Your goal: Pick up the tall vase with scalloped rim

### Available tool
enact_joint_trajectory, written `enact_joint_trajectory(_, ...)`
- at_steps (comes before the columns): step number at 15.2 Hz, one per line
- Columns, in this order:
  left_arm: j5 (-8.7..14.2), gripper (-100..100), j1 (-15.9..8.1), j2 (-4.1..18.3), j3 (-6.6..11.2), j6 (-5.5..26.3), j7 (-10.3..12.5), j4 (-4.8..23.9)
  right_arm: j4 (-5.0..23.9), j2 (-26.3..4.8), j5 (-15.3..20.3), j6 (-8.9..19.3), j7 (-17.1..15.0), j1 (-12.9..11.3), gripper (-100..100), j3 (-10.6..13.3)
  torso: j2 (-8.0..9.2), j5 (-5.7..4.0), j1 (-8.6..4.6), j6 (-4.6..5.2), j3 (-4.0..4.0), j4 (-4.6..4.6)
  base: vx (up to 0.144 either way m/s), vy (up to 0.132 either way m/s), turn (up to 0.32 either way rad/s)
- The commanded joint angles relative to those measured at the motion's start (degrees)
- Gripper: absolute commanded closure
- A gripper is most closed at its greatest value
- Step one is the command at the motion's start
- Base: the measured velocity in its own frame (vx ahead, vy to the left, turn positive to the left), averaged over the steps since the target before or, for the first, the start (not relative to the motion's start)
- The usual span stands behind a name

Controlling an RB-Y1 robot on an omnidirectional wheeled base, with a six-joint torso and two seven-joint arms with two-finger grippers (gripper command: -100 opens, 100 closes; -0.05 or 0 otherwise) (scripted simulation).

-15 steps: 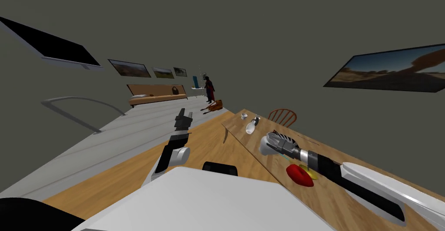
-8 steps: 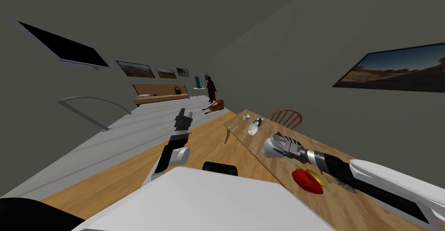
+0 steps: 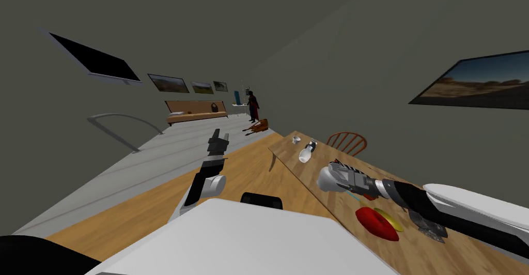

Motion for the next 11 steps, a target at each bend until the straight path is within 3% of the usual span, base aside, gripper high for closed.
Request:
enact_joint_trajectory(1,0.00,0,0.00,0.00,0.00,0.00,0.00,0.00,1.99,-2.47,1.47,-0.69,0.51,0.21,-100,0.85,0.00,0.00,0.00,0.00,0.00,0.00,-0.001,0.051,0.051)
enact_joint_trajectory(8,0.00,0,0.00,0.00,0.00,0.00,0.00,0.00,6.06,-9.28,5.39,-1.79,1.62,2.51,-100,2.43,0.03,0.02,0.08,-0.01,0.02,0.01,-0.007,0.068,0.056)
enact_joint_trajectory(9,0.00,0,0.00,0.00,0.00,0.00,0.00,0.00,5.53,-8.40,4.73,-1.73,1.49,2.38,-100,1.91,0.02,0.01,0.06,0.00,0.01,0.01,-0.002,0.035,0.013)
enact_joint_trajectory(11,0.00,0,0.00,0.00,0.00,0.00,0.00,0.00,5.80,-6.12,5.48,-0.57,2.55,2.54,-100,3.16,-0.01,-0.05,-0.10,0.00,0.00,0.00,0.032,0.009,0.123)
